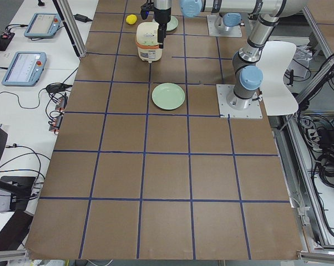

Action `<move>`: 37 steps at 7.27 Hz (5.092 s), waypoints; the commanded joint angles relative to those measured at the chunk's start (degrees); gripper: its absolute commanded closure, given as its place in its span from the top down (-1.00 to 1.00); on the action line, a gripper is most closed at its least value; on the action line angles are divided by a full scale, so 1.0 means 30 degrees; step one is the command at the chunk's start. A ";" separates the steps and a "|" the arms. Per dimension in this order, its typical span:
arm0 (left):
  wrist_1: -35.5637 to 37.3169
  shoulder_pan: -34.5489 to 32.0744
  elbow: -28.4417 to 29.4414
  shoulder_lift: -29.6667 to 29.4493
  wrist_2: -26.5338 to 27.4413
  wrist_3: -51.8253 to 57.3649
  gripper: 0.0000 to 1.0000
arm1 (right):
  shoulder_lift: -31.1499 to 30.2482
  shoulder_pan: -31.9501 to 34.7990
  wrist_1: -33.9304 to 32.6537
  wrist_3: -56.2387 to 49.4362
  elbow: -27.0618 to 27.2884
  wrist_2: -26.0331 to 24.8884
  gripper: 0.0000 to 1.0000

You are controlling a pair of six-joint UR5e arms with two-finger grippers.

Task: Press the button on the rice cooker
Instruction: 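Move the right gripper over the rice cooker lid button and lower, then press down on the rice cooker lid button with the right gripper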

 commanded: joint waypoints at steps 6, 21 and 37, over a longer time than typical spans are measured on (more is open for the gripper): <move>0.0000 0.0001 -0.0008 0.0000 0.0000 0.0000 1.00 | 0.3311 0.1751 -0.0692 -0.0235 -0.2166 0.2065 -0.88; 0.0000 0.0001 -0.0008 0.0000 0.0000 0.0000 1.00 | 0.7040 0.5009 -0.0780 0.2930 -0.4816 -0.1480 -0.88; 0.0000 0.0001 -0.0008 0.0000 0.0000 0.0000 1.00 | 0.8593 0.5303 -0.1746 0.2666 -0.4903 -0.1245 -0.89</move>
